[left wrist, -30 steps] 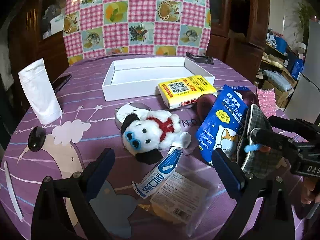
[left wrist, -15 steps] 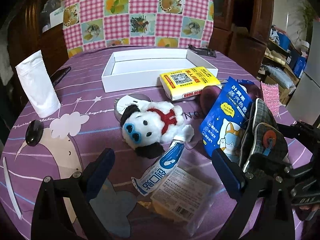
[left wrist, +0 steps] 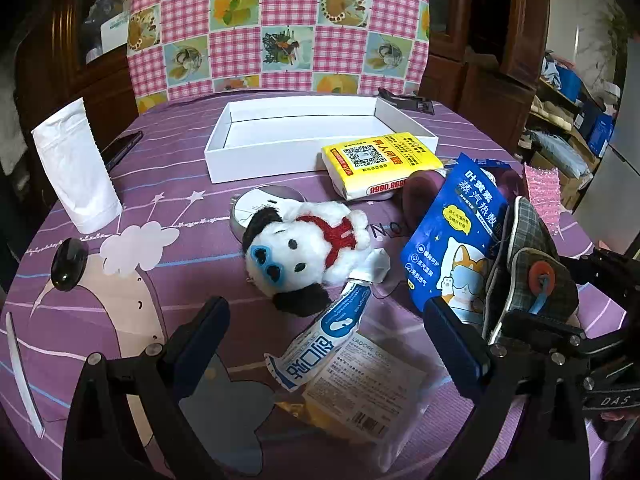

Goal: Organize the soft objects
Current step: 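Lift the plaid eye mask with the right gripper while the left gripper approaches the blue packet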

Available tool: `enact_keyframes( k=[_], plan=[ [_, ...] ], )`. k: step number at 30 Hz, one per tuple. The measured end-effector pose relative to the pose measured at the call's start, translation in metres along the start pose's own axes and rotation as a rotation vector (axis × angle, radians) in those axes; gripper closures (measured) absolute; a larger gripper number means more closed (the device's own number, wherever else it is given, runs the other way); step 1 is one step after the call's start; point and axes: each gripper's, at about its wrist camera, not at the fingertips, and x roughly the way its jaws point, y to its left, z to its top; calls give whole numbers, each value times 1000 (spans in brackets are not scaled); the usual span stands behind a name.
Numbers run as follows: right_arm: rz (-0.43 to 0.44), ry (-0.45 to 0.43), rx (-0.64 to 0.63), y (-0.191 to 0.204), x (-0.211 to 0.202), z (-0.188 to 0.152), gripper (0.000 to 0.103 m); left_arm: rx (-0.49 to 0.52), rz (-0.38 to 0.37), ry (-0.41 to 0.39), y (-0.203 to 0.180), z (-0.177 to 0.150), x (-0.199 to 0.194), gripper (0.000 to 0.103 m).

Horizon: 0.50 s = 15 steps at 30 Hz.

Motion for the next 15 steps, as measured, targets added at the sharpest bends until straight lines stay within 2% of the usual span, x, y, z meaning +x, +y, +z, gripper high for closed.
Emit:
enact_keyframes(
  k=[5, 7, 8, 15],
  plan=[
    [31, -11, 52, -10, -4, 0, 41, -1, -1, 1, 0, 0, 0, 4],
    [48, -30, 83, -15, -8, 1, 52, -1, -1, 0, 0, 0, 0, 4],
    [49, -43, 93, -17, -11, 1, 66, -1, -2, -1, 0, 0, 0, 4],
    [97, -57, 156, -27, -16, 5, 68, 17, -19, -24, -5, -2, -5, 4]
  ],
)
